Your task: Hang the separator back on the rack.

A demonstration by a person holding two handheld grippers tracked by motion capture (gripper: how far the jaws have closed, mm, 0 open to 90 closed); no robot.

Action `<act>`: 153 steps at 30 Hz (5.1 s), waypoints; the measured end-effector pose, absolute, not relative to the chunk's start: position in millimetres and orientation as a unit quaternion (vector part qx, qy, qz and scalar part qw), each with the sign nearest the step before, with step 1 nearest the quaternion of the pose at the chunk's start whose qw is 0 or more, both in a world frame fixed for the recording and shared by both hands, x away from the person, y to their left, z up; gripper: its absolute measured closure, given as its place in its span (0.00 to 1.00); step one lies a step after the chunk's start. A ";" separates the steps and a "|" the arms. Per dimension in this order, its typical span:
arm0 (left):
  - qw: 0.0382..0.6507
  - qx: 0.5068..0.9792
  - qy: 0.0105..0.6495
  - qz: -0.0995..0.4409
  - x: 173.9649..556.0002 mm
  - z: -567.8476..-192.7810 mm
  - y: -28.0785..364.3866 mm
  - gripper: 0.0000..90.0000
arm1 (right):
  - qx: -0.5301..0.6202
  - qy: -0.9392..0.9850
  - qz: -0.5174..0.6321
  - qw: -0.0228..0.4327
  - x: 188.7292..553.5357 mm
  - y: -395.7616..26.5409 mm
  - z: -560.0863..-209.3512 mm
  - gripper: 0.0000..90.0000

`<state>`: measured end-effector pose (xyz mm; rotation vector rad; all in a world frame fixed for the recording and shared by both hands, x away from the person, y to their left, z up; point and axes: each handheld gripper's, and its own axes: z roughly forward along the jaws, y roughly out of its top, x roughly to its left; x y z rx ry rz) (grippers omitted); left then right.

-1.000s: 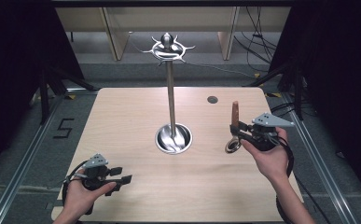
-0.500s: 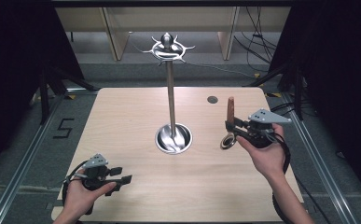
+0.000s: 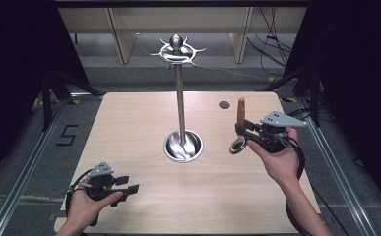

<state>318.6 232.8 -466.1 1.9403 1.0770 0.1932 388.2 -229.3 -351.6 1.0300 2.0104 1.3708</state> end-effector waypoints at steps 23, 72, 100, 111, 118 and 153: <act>0.441 0.781 0.435 0.077 318.9 -465.7 233.1 0.46 | 0.359 0.741 0.507 0.256 390.2 -221.5 -339.0 0.76; 0.441 0.779 0.439 0.080 318.1 -464.3 233.9 0.46 | 0.326 0.745 0.517 0.265 397.5 -195.0 -313.2 0.76; 0.445 0.779 0.434 0.077 318.7 -464.2 234.9 0.45 | 0.328 0.741 0.525 0.260 400.0 -186.8 -306.6 0.76; 0.445 0.778 0.436 0.079 318.5 -464.0 235.0 0.45 | 0.324 0.742 0.528 0.258 401.6 -183.8 -304.4 0.76; 0.445 0.778 0.437 0.078 318.6 -464.1 235.1 0.45 | 0.323 0.740 0.531 0.257 402.7 -181.6 -303.2 0.76; 0.449 0.775 0.439 0.077 319.1 -464.5 234.7 0.45 | 0.315 0.742 0.537 0.251 405.3 -168.3 -289.8 0.76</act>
